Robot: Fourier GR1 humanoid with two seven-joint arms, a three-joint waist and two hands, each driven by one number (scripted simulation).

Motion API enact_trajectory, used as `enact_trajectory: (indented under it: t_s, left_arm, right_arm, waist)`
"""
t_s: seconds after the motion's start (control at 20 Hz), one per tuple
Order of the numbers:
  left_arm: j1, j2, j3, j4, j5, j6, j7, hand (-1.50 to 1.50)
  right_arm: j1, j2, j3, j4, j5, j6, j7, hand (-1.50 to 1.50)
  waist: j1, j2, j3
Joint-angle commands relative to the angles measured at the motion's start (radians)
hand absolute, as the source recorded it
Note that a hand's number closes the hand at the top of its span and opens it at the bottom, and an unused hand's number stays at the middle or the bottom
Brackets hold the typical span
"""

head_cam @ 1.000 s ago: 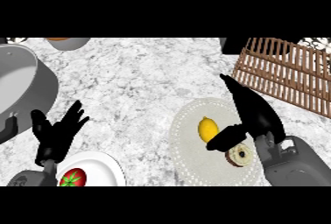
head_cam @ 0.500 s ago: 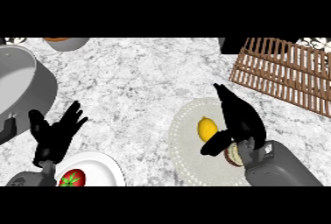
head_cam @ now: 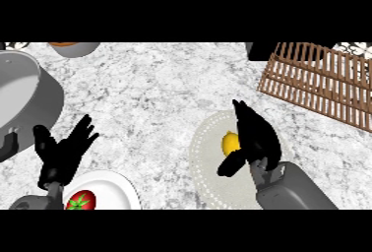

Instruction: Pick the lemon from the placemat and place it in the tiered shelf

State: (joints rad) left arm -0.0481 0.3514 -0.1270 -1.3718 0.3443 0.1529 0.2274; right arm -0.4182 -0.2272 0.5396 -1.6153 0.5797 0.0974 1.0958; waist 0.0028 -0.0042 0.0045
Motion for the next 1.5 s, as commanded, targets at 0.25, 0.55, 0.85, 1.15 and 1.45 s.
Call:
enact_trajectory:
  t_s: [0.25, 0.55, 0.85, 1.15, 1.45]
  left_arm:
    - [-0.05, -0.061, 0.012, 0.122, -0.042, -0.003, -0.013, 0.0]
    - [0.009, -0.08, 0.006, 0.054, -0.08, 0.011, -0.006, 0.0]
    - [0.046, -0.044, 0.066, 0.013, -0.064, -0.059, 0.007, 0.0]
    - [0.027, -0.064, 0.066, -0.02, -0.07, -0.068, 0.061, 0.0]
    - [0.034, -0.049, 0.103, -0.002, -0.069, -0.091, 0.039, 0.0]
  right_arm:
    - [0.05, 0.074, 0.012, 0.076, 0.159, -0.014, 0.054, -1.5]
    - [0.046, 0.072, -0.072, 0.187, 0.2, -0.038, -0.084, -1.5]
    - [0.025, 0.091, -0.158, 0.244, 0.202, -0.029, -0.188, -1.5]
    - [0.009, 0.176, -0.153, 0.439, 0.252, -0.128, -0.299, -1.5]
    - [0.02, 0.167, -0.108, 0.441, 0.21, 0.022, -0.399, 1.5]
  waist:
    - [-0.007, 0.005, -0.005]
    - [-0.001, 0.005, -0.004]
    - [0.002, 0.004, -0.004]
    - [0.007, 0.005, -0.004]
    - [0.004, 0.005, -0.004]
